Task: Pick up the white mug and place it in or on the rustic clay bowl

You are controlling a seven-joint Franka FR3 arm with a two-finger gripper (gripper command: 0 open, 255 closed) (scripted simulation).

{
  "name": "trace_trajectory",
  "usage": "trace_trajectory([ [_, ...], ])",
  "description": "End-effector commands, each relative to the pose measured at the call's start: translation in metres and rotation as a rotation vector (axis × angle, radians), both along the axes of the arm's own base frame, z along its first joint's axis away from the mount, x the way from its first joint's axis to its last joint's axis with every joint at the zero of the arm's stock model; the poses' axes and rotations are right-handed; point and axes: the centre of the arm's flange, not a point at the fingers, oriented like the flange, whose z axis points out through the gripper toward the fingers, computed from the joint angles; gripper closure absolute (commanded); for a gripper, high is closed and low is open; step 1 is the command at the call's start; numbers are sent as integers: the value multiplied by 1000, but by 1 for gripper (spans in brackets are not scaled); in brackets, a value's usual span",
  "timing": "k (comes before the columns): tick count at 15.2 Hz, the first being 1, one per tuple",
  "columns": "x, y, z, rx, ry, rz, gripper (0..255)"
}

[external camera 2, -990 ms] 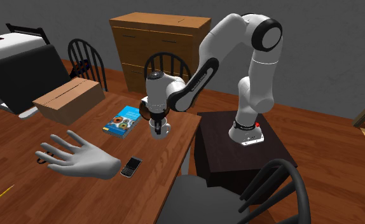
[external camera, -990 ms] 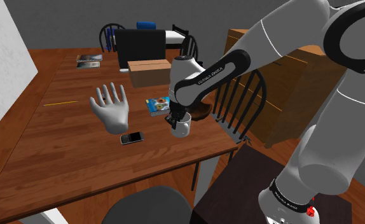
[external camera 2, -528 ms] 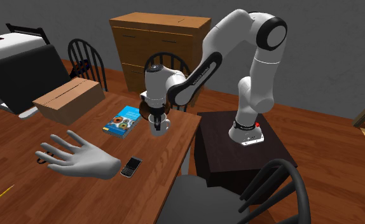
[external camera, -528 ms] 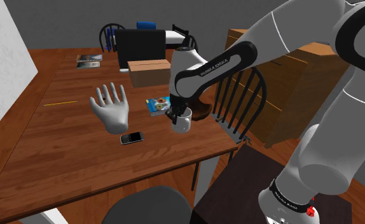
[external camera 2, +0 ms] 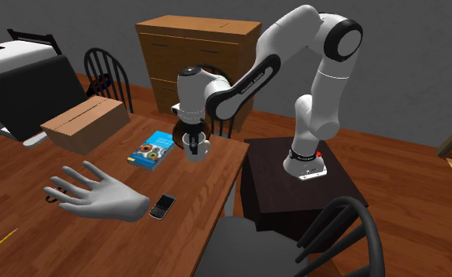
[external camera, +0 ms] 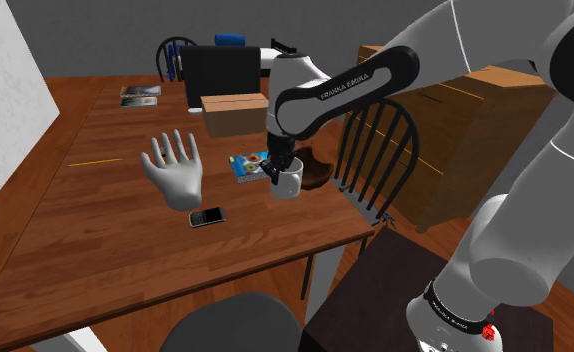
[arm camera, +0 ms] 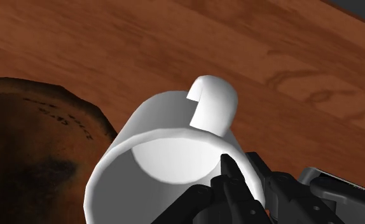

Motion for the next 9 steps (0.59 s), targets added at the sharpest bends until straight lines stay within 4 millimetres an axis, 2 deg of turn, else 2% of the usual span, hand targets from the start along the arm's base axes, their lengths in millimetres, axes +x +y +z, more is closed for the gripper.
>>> trace_trajectory([
  [1, 0, 0, 11, 0, 0, 0, 255],
  [9, 0, 0, 53, 0, 0, 0, 255],
])
